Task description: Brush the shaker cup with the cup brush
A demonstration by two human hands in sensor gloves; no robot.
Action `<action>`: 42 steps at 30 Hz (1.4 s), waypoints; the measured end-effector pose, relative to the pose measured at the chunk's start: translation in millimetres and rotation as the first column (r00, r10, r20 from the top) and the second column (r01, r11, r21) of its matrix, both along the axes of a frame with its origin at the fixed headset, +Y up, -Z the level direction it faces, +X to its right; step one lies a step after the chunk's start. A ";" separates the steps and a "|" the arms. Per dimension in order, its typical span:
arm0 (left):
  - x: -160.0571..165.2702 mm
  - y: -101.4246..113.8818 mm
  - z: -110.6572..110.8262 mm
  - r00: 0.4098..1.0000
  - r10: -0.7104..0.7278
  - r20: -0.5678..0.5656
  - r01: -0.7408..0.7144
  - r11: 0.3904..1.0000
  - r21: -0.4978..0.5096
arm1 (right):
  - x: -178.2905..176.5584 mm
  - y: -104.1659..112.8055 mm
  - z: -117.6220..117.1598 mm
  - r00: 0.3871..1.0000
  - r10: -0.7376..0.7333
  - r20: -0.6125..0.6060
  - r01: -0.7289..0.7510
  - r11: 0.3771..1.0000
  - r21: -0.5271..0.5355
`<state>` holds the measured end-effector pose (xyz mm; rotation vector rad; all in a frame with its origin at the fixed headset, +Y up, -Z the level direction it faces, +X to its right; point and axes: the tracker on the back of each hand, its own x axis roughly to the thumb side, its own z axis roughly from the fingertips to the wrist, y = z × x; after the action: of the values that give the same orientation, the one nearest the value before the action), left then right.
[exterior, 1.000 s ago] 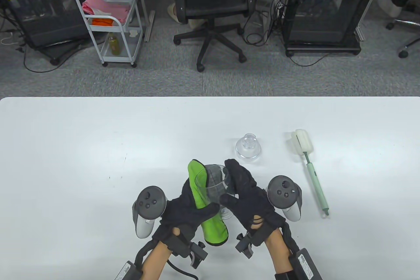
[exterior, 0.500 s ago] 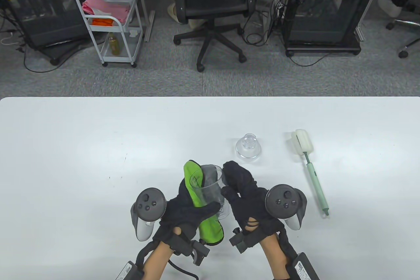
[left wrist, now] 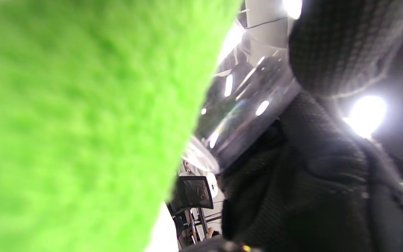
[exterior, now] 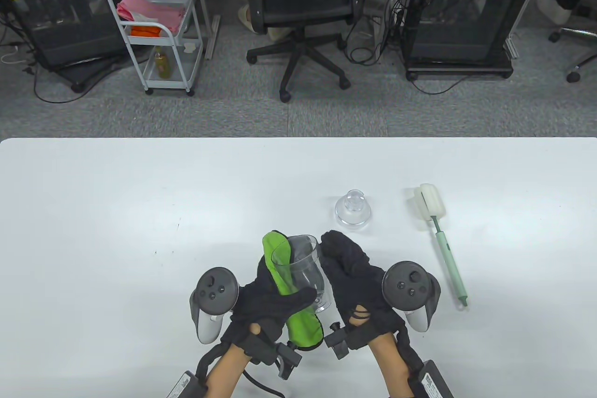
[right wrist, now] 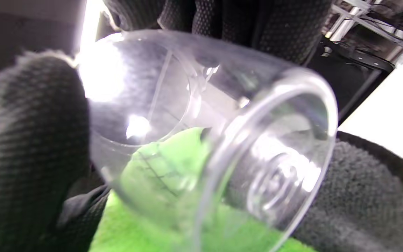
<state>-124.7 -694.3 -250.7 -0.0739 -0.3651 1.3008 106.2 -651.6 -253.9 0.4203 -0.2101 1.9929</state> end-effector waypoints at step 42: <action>-4.3 3.1 0.0 0.999 -0.035 0.023 0.034 0.999 0.019 | -6.8 -17.9 -6.6 0.980 -0.154 -0.129 0.136 0.980 -0.143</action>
<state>-129.1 -691.3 -250.7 -0.0800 -0.3941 1.2632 99.4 -669.5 -260.6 0.4432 -0.0181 1.8140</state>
